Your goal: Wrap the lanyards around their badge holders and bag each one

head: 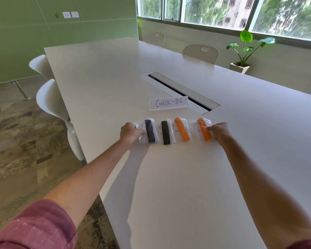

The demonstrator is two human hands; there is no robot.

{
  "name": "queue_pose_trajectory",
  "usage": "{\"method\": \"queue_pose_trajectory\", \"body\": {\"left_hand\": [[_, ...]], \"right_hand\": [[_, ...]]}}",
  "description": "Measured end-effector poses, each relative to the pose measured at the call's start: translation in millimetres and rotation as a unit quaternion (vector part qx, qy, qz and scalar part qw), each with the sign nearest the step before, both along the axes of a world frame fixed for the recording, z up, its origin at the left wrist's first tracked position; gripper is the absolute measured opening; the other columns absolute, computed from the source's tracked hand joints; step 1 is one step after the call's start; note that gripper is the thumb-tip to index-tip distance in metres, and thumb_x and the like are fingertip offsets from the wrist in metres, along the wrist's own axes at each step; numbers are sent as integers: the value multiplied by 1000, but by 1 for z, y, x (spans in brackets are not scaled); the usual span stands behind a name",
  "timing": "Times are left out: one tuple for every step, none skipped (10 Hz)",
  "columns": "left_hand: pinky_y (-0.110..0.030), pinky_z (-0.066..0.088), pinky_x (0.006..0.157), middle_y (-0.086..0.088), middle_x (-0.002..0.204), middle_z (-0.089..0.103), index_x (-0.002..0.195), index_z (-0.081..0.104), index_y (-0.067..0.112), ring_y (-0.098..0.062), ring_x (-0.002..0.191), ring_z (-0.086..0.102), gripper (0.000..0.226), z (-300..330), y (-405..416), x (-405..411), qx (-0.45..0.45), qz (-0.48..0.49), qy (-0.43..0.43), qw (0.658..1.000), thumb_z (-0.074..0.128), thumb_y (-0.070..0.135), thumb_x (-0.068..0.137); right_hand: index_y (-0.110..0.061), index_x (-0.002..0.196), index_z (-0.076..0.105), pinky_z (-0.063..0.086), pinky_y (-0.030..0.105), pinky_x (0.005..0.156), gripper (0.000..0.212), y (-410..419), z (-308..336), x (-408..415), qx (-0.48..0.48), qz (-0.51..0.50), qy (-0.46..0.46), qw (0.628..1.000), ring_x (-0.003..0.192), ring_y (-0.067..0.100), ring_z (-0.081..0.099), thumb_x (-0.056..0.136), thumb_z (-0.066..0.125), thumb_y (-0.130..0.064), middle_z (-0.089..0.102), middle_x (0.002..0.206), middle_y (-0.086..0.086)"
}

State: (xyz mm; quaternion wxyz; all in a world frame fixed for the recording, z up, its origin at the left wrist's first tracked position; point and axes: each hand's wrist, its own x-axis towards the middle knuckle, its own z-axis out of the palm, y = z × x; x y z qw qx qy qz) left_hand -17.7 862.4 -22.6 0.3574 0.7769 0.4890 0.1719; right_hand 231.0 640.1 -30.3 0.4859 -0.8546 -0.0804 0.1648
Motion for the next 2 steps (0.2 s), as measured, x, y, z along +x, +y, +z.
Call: {"method": "queue_pose_trajectory", "body": {"left_hand": [[-23, 27, 43, -1, 49, 42, 49, 36, 13, -21, 48, 43, 38, 3, -1, -3, 14, -10, 38, 999, 70, 15, 67], [-23, 28, 43, -2, 58, 50, 54, 45, 13, -26, 58, 53, 32, 10, -3, -9, 17, -10, 58, 998, 72, 24, 67]], "right_hand": [[-8, 56, 51, 35, 35, 60, 25, -6, 3, 1, -15, 0, -3, 1000, 57, 22, 45, 70, 72, -7, 44, 57, 7], [3, 73, 66, 39, 31, 63, 16, -12, 6, 3, -12, 1, -37, 999, 67, 25, 53, 72, 72, -12, 53, 65, 10]]}}
